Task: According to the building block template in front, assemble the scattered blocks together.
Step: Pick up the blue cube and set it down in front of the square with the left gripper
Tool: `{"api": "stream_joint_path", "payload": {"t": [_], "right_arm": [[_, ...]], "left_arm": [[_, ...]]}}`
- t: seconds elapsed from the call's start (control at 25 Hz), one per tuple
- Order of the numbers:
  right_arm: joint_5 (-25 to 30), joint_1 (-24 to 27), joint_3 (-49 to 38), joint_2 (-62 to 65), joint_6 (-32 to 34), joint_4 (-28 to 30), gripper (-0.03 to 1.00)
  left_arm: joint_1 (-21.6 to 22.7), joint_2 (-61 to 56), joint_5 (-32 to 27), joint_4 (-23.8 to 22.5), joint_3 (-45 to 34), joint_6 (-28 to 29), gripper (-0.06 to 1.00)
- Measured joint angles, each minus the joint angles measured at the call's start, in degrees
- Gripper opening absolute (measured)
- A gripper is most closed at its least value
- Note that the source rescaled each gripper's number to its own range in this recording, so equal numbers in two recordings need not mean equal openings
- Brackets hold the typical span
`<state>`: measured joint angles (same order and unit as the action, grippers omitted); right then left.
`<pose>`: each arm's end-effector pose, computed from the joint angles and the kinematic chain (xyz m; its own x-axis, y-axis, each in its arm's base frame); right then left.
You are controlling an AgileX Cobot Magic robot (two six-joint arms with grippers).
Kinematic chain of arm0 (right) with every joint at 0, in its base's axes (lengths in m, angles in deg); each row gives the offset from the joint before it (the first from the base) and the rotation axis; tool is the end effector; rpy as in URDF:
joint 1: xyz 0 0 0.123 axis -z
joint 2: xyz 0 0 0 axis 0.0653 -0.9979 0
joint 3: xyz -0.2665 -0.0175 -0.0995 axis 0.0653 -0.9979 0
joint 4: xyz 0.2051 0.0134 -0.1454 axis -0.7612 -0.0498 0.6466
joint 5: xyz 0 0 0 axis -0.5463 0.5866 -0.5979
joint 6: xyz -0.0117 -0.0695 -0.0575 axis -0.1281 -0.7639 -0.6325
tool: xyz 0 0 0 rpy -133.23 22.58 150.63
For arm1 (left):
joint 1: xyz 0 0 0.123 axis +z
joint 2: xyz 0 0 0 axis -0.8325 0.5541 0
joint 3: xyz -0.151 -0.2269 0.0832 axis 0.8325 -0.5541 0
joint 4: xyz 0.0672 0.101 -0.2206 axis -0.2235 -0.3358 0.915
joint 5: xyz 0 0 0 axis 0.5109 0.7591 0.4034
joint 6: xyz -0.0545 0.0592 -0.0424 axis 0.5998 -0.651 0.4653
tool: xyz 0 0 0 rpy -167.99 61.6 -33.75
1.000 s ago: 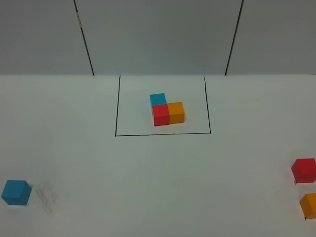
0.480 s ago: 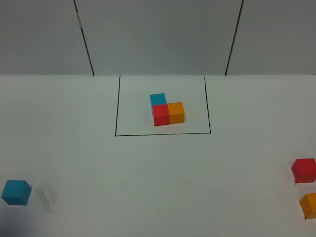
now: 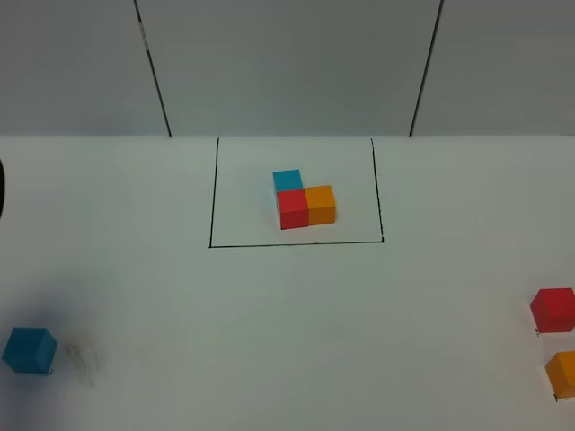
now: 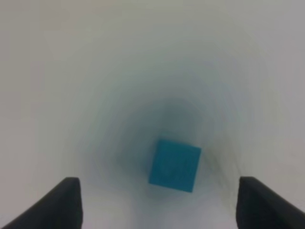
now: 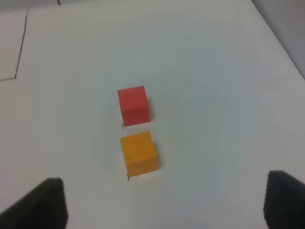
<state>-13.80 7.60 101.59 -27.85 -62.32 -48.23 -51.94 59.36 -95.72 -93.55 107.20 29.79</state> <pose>-0.0048 -0.0044 0.2753 -0.4383 0.1203 -0.8907 0.1532 0.9865 0.0578 0.2291 0.0213 0.2675 -0.7989 -0.1667 -0.5779 -0.1844 0.9824 -0.0285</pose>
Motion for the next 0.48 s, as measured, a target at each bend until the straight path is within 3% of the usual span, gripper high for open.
{"api": "stream_joint_path", "payload": {"t": [0.16, 0.48], "right_arm": [[0.0, 0.0, 0.0, 0.0, 0.0, 0.0, 0.87], [0.0, 0.0, 0.0, 0.0, 0.0, 0.0, 0.87]], "left_arm": [[0.0, 6.17, 0.67, 4.34, 0.07, -2.81, 0.71], [0.0, 12.36, 1.61, 4.67, 0.07, -3.58, 0.72]]}}
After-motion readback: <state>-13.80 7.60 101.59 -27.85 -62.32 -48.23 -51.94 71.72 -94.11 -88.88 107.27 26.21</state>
